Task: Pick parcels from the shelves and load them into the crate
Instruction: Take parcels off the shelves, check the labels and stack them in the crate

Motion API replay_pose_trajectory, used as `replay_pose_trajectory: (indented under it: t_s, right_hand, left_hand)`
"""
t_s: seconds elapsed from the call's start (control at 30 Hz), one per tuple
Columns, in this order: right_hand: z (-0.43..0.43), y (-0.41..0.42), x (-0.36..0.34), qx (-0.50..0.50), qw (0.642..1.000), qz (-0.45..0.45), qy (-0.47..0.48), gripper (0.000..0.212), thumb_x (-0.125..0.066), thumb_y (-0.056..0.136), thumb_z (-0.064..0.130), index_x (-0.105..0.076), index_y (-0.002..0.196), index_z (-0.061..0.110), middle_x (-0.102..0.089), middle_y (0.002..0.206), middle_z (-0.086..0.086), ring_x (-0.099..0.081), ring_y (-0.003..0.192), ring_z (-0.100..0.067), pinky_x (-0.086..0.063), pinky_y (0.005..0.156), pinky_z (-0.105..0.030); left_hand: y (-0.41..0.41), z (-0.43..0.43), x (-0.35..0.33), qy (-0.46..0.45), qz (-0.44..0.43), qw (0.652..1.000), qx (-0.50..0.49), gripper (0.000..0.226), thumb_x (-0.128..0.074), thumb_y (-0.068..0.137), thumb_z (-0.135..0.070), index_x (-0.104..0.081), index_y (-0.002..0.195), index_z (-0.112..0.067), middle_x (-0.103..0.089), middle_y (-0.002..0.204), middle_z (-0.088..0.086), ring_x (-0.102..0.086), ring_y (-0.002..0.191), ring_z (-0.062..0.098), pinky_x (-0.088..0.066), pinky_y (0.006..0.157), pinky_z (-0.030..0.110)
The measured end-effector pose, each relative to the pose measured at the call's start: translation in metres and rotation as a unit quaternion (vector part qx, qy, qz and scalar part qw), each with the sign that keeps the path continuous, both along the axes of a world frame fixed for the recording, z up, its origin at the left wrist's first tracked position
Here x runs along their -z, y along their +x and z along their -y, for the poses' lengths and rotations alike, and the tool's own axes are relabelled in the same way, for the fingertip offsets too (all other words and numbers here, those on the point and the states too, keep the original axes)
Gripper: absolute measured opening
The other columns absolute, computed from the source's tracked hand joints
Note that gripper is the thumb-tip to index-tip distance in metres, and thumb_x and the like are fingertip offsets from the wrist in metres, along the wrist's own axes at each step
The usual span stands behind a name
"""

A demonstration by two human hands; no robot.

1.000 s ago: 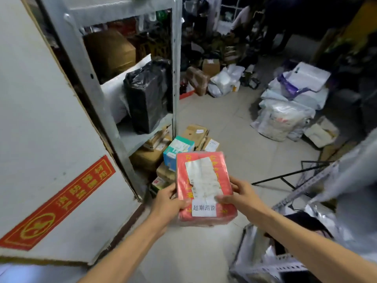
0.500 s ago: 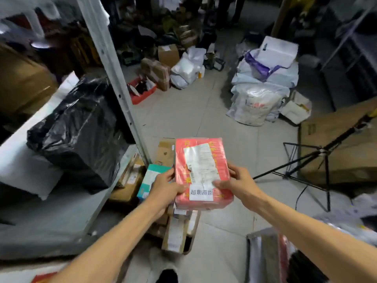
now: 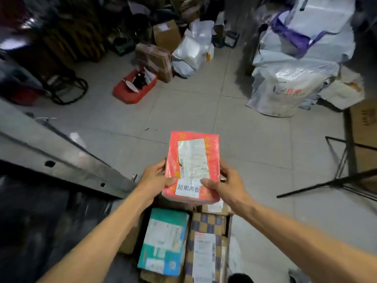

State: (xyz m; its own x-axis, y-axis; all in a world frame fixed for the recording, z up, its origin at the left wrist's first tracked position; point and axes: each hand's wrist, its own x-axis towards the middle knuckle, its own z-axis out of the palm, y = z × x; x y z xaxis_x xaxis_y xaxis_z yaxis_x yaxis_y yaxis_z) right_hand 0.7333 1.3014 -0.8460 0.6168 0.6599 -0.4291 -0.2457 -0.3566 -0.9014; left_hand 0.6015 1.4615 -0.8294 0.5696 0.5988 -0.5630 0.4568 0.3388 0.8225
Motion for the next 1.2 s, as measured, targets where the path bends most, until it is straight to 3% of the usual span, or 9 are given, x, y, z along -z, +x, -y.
replay_pose_trajectory:
  t_s: [0.17, 0.47, 0.57, 0.67, 0.77, 0.83, 0.9, 1.1, 1.2]
  right_hand:
    - [-0.034, 0.002, 0.098, -0.015, 0.999, -0.036, -0.01, 0.063, -0.072, 0.08, -0.002, -0.051, 0.134, 0.024, -0.068, 0.114, 0.009, -0.068, 0.097, -0.006, -0.056, 0.07, -0.018]
    - [-0.033, -0.015, 0.179, -0.033, 0.997, -0.051, -0.051, 0.065, -0.077, 0.08, 0.009, -0.048, 0.136, 0.028, -0.066, 0.11, 0.018, -0.065, 0.095, -0.001, -0.056, 0.072, -0.015]
    - [-0.035, -0.012, 0.185, -0.039, 0.996, -0.056, -0.056, 0.076, -0.079, 0.078, 0.009, -0.043, 0.142, 0.027, -0.066, 0.115, 0.012, -0.065, 0.101, -0.006, -0.058, 0.085, -0.031]
    - [-0.036, -0.012, 0.184, -0.025, 0.994, -0.079, -0.068, 0.087, -0.079, 0.077, 0.005, -0.034, 0.149, 0.027, -0.064, 0.122, 0.006, -0.064, 0.107, -0.014, -0.057, 0.089, -0.04]
    - [-0.037, -0.011, 0.183, -0.032, 0.993, -0.086, -0.072, 0.09, -0.078, 0.078, 0.005, -0.031, 0.15, 0.028, -0.063, 0.121, 0.005, -0.066, 0.1, -0.01, -0.059, 0.082, -0.031]
    - [-0.037, -0.007, 0.185, -0.043, 0.993, -0.079, -0.075, 0.091, -0.079, 0.077, 0.007, -0.029, 0.15, 0.028, -0.062, 0.12, 0.005, -0.065, 0.094, -0.005, -0.058, 0.076, -0.023]
    - [-0.036, -0.004, 0.186, -0.056, 0.993, -0.069, -0.083, 0.092, -0.081, 0.076, 0.01, -0.029, 0.15, 0.029, -0.061, 0.115, 0.01, -0.065, 0.091, -0.003, -0.058, 0.073, -0.021]
    - [-0.036, 0.0, 0.189, -0.061, 0.991, -0.059, -0.099, 0.088, -0.083, 0.074, 0.018, -0.033, 0.145, 0.033, -0.058, 0.105, 0.022, -0.067, 0.079, 0.004, -0.056, 0.064, -0.017]
    - [-0.036, 0.002, 0.189, -0.071, 0.99, -0.047, -0.11, 0.079, -0.083, 0.075, 0.021, -0.039, 0.139, 0.032, -0.06, 0.105, 0.022, -0.065, 0.078, 0.011, -0.053, 0.059, -0.012]
  left_hand:
    - [0.006, -0.026, 0.086, -0.008, -0.043, 0.999, -0.02, 0.055, -0.063, 0.077, 0.021, -0.063, 0.099, -0.029, -0.074, 0.082, -0.016, -0.07, 0.074, -0.001, -0.055, 0.057, 0.017]
    - [-0.01, -0.018, 0.167, -0.051, -0.125, 0.99, -0.046, 0.046, -0.065, 0.082, 0.009, -0.062, 0.104, -0.031, -0.075, 0.091, -0.006, -0.074, 0.079, 0.015, -0.058, 0.056, 0.029]
    - [-0.008, -0.017, 0.173, -0.042, -0.137, 0.988, -0.057, 0.047, -0.064, 0.083, 0.012, -0.062, 0.098, -0.033, -0.073, 0.094, -0.007, -0.072, 0.084, 0.014, -0.06, 0.064, 0.032]
    - [-0.006, -0.016, 0.172, -0.046, -0.145, 0.987, -0.048, 0.052, -0.063, 0.083, 0.014, -0.061, 0.119, -0.024, -0.07, 0.11, 0.001, -0.068, 0.099, 0.021, -0.058, 0.08, 0.042]
    - [-0.004, -0.019, 0.17, -0.04, -0.166, 0.985, -0.027, 0.056, -0.065, 0.082, 0.011, -0.058, 0.126, -0.024, -0.069, 0.115, 0.0, -0.067, 0.103, 0.021, -0.058, 0.084, 0.047]
    - [0.0, -0.021, 0.169, -0.03, -0.176, 0.984, -0.02, 0.057, -0.066, 0.082, 0.011, -0.058, 0.127, -0.023, -0.068, 0.118, -0.001, -0.067, 0.098, 0.016, -0.059, 0.079, 0.041]
    - [0.003, -0.021, 0.168, -0.026, -0.182, 0.983, -0.023, 0.057, -0.067, 0.081, 0.011, -0.058, 0.127, -0.023, -0.067, 0.12, -0.001, -0.066, 0.092, 0.013, -0.059, 0.074, 0.036]
    - [0.005, -0.021, 0.163, -0.024, -0.2, 0.979, -0.026, 0.062, -0.068, 0.082, 0.008, -0.053, 0.131, -0.027, -0.064, 0.125, 0.0, -0.064, 0.111, 0.024, -0.056, 0.087, 0.048]
    - [0.006, -0.022, 0.161, -0.016, -0.2, 0.979, -0.022, 0.07, -0.068, 0.081, 0.008, -0.048, 0.139, -0.025, -0.062, 0.129, 0.001, -0.063, 0.11, 0.023, -0.057, 0.081, 0.04]
